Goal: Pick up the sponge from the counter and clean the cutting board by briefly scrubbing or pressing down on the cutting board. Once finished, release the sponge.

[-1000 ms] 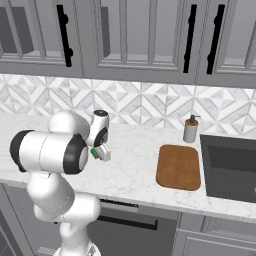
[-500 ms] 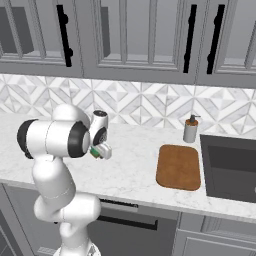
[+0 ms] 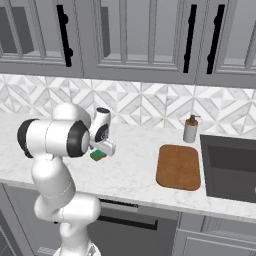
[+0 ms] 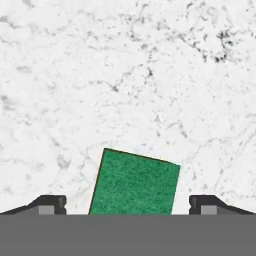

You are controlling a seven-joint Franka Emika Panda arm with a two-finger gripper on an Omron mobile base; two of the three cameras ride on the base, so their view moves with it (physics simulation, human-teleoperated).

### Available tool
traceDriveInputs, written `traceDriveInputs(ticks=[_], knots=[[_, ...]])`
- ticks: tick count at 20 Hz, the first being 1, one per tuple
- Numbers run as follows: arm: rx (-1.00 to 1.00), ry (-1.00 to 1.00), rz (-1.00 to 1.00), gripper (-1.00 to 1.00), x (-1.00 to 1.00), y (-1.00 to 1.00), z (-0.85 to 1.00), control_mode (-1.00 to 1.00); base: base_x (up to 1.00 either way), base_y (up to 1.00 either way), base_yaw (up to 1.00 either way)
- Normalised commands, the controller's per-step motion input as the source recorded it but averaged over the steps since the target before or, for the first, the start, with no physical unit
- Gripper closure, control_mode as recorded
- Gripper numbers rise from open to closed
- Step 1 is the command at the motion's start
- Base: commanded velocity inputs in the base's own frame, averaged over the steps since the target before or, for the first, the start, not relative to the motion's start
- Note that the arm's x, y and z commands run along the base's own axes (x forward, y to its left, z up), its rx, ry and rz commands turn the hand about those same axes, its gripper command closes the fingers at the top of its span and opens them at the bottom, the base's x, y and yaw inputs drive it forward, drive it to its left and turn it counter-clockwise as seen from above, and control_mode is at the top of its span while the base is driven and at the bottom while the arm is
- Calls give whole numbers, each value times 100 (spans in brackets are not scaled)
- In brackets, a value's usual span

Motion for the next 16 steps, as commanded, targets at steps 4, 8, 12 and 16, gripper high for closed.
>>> traceDriveInputs(ticks=[4, 8, 12, 16], knots=[[2, -4, 8, -100, -39, -21, 45, -100, 0, 0, 0], [9, -1, -3, -100, -55, -18, 70, -100, 0, 0, 0], [16, 0, 0, -100, -88, -14, 78, -100, 0, 0, 0], [6, -9, 0, -100, -100, -16, 90, -100, 0, 0, 0]])
